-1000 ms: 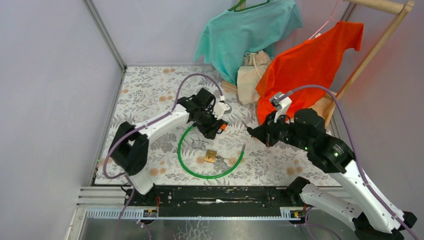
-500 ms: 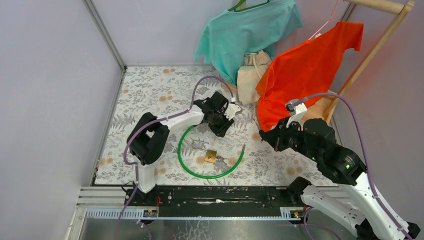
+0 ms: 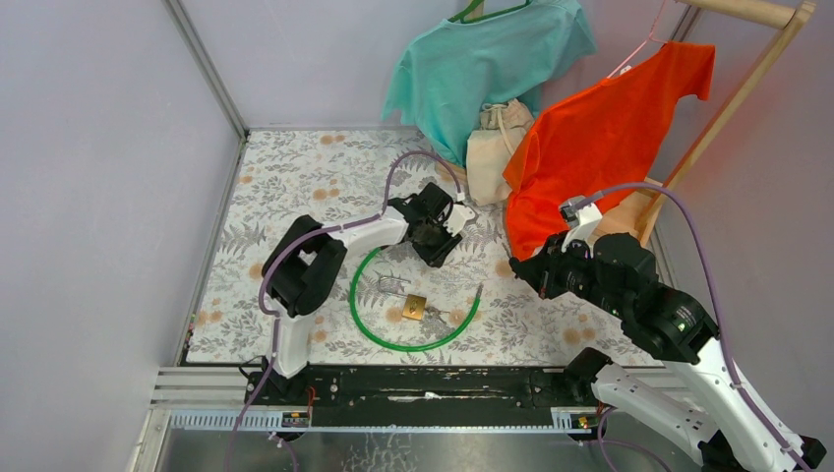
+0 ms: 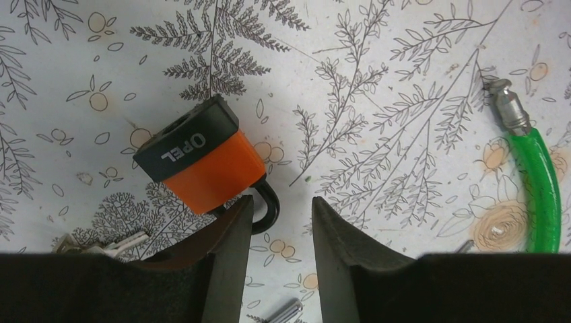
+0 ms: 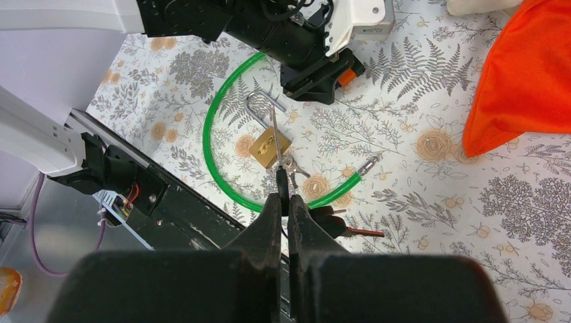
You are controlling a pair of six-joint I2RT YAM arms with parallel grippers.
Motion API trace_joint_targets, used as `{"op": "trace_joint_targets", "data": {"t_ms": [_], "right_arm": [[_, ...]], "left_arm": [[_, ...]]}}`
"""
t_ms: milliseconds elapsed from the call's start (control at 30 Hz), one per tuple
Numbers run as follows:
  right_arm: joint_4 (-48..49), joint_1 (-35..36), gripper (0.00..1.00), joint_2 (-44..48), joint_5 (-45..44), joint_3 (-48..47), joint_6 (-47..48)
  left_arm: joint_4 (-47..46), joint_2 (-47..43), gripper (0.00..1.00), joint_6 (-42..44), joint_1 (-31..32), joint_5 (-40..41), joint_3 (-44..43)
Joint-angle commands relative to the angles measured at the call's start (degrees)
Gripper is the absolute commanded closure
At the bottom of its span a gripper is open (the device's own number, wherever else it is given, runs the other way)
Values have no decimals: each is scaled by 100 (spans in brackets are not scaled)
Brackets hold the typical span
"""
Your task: Unlock with the key
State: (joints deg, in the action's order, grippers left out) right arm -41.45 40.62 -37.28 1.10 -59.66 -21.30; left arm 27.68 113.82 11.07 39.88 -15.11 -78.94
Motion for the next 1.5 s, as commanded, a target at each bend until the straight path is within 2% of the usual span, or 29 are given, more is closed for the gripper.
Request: {"op": "trace_joint_targets", "data": {"t_ms": [0, 200, 300, 400, 533, 633, 733, 867, 933, 1133, 1233, 1367, 1467], "right_arm": [[197, 5, 100, 14, 63, -38, -50], [258, 7, 100, -9, 172, -50, -47], [277, 5, 100, -22, 178, -86, -41], [291, 7, 100, -46, 171, -115, -32], [328, 5, 100, -69, 195, -115, -23], [355, 7, 100, -71, 202, -108, -6], [381, 3, 100, -85, 193, -129, 24], [462, 7, 100, -179, 190, -151, 93], [519, 7, 100, -234, 183, -158, 140], [678, 6, 100, -449, 273, -216, 293], [700, 7, 100, -557, 362, -232, 372], [691, 7, 100, -624, 441, -279, 431], [691, 7, 100, -627, 467, -283, 438]], "left_arm": [[-348, 174, 56, -6, 7, 188, -174], [-371, 245, 57, 54, 2, 445, -131], [-329, 189, 74, 166, 1, 463, -67], [-201, 24, 99, 415, -15, 472, 30], [211, -453, 100, 1068, -15, 425, 208], [650, -1010, 100, 1981, -7, 425, 531], [1163, -1703, 100, 3255, -11, 697, 1028], [1627, -2999, 100, 4993, -6, 1103, 1891], [1795, -3793, 100, 5950, -11, 1026, 2192], [1704, -6365, 100, 8562, 19, -420, 3135], [1710, -7373, 100, 9532, 36, -1156, 3592], [2121, -7935, 100, 10421, 38, -1847, 3753], [2519, -7933, 100, 10573, 42, -2099, 3545]]}}
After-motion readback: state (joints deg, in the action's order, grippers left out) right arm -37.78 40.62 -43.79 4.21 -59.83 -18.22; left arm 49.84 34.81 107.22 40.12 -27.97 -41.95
